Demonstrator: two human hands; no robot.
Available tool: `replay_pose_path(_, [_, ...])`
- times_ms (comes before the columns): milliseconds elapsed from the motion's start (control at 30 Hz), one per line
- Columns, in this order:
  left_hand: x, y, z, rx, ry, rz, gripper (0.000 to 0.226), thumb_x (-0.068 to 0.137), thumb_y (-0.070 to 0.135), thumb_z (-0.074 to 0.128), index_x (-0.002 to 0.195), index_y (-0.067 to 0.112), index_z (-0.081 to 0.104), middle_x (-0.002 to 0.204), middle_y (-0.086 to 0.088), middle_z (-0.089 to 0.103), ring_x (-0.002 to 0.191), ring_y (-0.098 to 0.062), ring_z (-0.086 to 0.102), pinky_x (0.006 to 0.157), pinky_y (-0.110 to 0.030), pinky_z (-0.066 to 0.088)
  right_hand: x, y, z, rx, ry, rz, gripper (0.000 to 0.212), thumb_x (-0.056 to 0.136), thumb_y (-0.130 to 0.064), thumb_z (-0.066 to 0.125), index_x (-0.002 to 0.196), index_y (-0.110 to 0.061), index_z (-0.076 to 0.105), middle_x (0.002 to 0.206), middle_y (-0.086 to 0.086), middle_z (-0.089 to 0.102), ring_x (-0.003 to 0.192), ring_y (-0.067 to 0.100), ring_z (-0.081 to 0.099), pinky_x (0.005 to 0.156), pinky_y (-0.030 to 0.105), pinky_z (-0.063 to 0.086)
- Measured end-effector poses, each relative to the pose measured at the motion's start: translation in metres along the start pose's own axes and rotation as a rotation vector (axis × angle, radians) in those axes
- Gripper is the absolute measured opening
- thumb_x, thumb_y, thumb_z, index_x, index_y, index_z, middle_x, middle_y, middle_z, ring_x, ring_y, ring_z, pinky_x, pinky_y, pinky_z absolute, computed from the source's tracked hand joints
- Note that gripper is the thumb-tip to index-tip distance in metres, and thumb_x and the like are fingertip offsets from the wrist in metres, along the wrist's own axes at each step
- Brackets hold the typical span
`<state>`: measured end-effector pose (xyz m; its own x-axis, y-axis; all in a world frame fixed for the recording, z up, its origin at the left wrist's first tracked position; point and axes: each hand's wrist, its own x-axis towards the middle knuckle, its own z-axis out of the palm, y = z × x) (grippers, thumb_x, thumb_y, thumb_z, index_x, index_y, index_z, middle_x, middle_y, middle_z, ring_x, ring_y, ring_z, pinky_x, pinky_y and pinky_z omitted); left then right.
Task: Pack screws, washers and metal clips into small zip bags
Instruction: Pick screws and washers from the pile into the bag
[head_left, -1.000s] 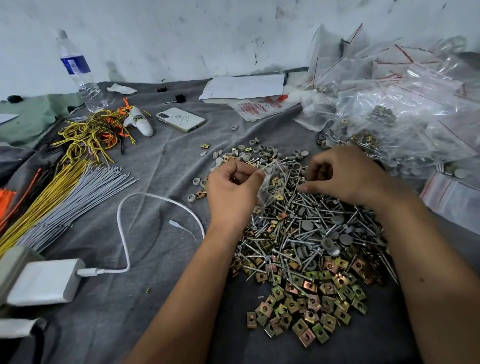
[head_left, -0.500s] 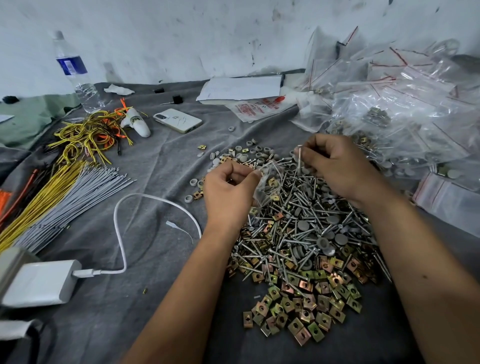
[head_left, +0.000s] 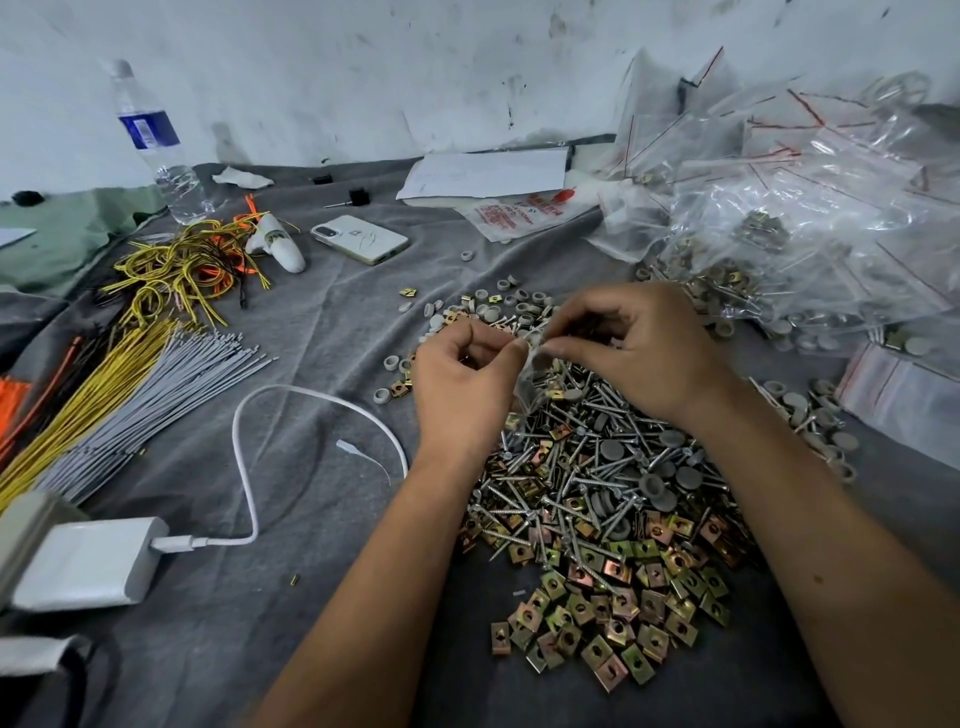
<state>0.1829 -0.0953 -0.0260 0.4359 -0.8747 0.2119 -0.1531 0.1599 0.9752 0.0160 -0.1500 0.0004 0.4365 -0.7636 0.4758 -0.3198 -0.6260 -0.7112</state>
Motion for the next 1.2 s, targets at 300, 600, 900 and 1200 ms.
replay_pose_path(300, [0.001, -0.001, 0.000, -0.026, 0.007, -0.041, 0.015, 0.090, 0.007, 0.077, 0.078, 0.012, 0.069, 0.064, -0.007, 0.056, 0.057, -0.024, 0.052, 0.051, -0.032, 0.042, 0.000, 0.019, -0.027, -0.298, -0.001, 0.179, 0.038, 0.088, -0.059, 0.064, 0.081, -0.023, 0.074, 0.065, -0.006, 0.068, 0.054, 0.009, 0.062, 0.055, 0.029, 0.050])
replay_pose_path(600, [0.002, -0.002, 0.000, -0.022, 0.005, -0.025, 0.016, 0.089, 0.007, 0.077, 0.077, 0.012, 0.068, 0.060, -0.003, 0.055, 0.055, -0.024, 0.052, 0.052, -0.035, 0.043, -0.003, 0.024, -0.049, -0.255, -0.363, 0.248, 0.017, 0.072, -0.040, 0.088, 0.077, -0.031, 0.074, 0.074, -0.017, 0.073, 0.069, -0.002, 0.069, 0.068, 0.022, 0.050])
replay_pose_path(900, [0.002, -0.003, 0.001, -0.009, -0.002, -0.020, 0.017, 0.089, 0.007, 0.078, 0.076, 0.013, 0.068, 0.063, -0.007, 0.058, 0.055, -0.024, 0.053, 0.053, -0.036, 0.046, 0.001, 0.007, -0.025, -0.028, 0.035, 0.067, 0.013, 0.078, -0.030, 0.086, 0.086, -0.028, 0.076, 0.080, -0.014, 0.074, 0.072, 0.005, 0.071, 0.062, 0.020, 0.056])
replay_pose_path(1200, [0.002, -0.003, 0.000, -0.003, 0.010, -0.038, 0.017, 0.089, 0.008, 0.078, 0.077, 0.014, 0.068, 0.064, -0.003, 0.060, 0.052, -0.021, 0.056, 0.049, -0.032, 0.044, 0.001, 0.006, -0.023, -0.151, 0.045, 0.106, 0.009, 0.085, -0.038, 0.078, 0.085, -0.030, 0.073, 0.077, -0.014, 0.069, 0.067, -0.004, 0.065, 0.057, 0.008, 0.046])
